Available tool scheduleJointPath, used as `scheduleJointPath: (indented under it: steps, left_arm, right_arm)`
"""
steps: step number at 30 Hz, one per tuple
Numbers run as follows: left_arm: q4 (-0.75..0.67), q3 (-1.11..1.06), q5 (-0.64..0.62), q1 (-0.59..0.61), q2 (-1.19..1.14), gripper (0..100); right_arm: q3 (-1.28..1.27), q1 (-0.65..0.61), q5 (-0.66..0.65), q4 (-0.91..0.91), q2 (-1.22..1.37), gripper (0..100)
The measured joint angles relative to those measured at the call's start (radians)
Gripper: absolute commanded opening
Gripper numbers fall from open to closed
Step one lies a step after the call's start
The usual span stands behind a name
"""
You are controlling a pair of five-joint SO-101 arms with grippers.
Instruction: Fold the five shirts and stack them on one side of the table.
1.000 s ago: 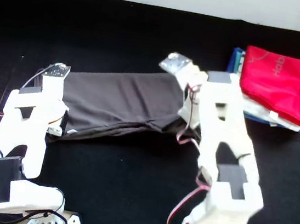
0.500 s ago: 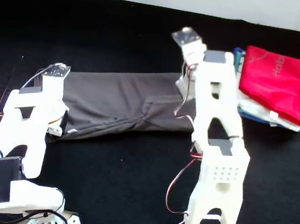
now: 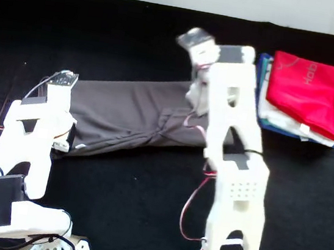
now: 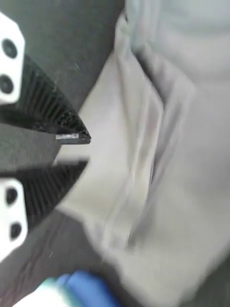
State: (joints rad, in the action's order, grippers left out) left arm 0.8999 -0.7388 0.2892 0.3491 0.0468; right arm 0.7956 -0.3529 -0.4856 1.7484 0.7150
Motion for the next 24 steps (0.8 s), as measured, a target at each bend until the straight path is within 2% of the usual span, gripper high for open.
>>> scheduleJointPath:
  steps: [5, 11, 16, 19, 24]
  left_arm:
    - [0.000, 0.000, 0.000, 0.000, 0.000, 1]
    - [0.000, 0.000, 0.000, 0.000, 0.000, 1]
    - [-0.002, -0.003, 0.000, 0.000, 0.006, 1]
    - [0.003, -0.003, -0.051, 0.000, 0.009, 1]
    - [0.138, 0.058, -0.100, -0.002, 0.061, 2]
  right_arm:
    - [-0.005, -0.112, 0.012, -0.061, 0.074, 0.5]
    - [-0.005, -0.153, 0.037, -0.176, 0.180, 0.5]
    - [0.060, -0.155, 0.040, -0.118, 0.180, 0.5]
    - [0.153, -0.138, 0.040, -0.038, 0.141, 0.5]
    - [0.213, -0.083, 0.040, 0.000, 0.012, 3.8]
